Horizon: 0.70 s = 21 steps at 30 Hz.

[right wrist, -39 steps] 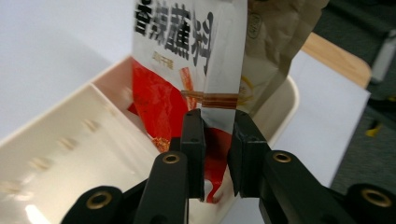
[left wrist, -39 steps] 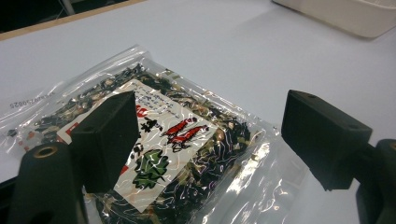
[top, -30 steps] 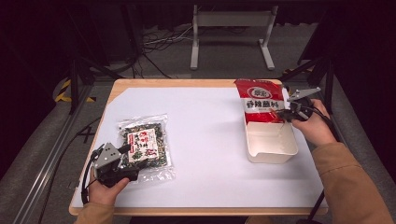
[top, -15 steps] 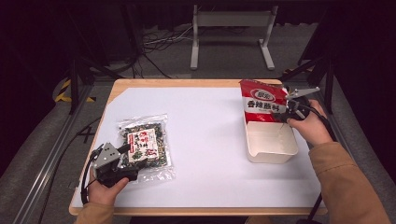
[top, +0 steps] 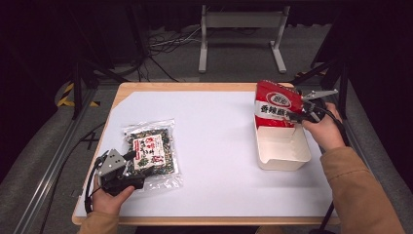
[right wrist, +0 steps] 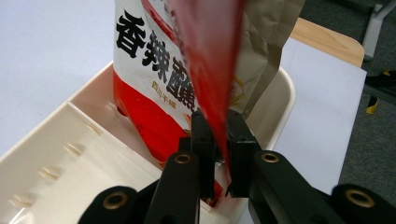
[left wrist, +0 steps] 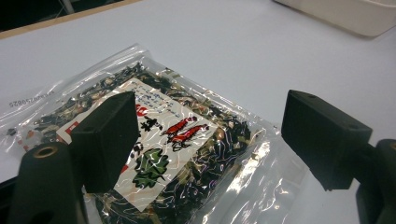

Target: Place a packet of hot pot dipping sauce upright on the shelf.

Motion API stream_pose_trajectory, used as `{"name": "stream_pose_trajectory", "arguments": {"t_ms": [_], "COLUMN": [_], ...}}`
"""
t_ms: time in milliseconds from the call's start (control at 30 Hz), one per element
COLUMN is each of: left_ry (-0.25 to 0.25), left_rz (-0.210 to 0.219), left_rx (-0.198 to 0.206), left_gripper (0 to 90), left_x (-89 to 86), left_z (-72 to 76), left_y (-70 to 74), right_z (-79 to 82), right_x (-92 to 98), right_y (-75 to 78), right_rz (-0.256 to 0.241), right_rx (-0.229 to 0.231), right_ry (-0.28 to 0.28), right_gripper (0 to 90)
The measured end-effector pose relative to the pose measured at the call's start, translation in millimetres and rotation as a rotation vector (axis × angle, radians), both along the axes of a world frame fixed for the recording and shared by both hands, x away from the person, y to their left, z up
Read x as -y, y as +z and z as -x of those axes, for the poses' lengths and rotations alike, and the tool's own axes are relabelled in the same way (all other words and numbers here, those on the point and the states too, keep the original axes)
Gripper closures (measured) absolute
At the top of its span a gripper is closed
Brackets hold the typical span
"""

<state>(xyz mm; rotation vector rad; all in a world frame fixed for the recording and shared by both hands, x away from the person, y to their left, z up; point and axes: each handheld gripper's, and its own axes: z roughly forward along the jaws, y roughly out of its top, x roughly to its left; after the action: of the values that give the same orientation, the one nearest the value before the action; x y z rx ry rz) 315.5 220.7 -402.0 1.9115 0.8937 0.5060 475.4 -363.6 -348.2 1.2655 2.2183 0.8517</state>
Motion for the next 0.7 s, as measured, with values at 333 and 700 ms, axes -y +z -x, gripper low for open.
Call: {"name": "stream_pose_trajectory", "arguments": {"t_ms": [333, 700], "left_ry": [-0.003, 0.016], "left_rz": [0.005, -0.003], "left_rx": [-0.004, -0.037], "left_gripper": [19.4, 18.1], "left_x": [-0.2, -1.7], "left_z": [-2.7, -16.9], "left_y": [0.7, 5.5], "right_z": [9.4, 42.5], "right_x": [6.6, 10.7], "right_y": [7.6, 22.4], "right_rz": [-0.035, -0.084], "right_rx": [0.070, 0.158], "right_ry": [-0.027, 0.010], "right_gripper": [54.5, 47.1]}}
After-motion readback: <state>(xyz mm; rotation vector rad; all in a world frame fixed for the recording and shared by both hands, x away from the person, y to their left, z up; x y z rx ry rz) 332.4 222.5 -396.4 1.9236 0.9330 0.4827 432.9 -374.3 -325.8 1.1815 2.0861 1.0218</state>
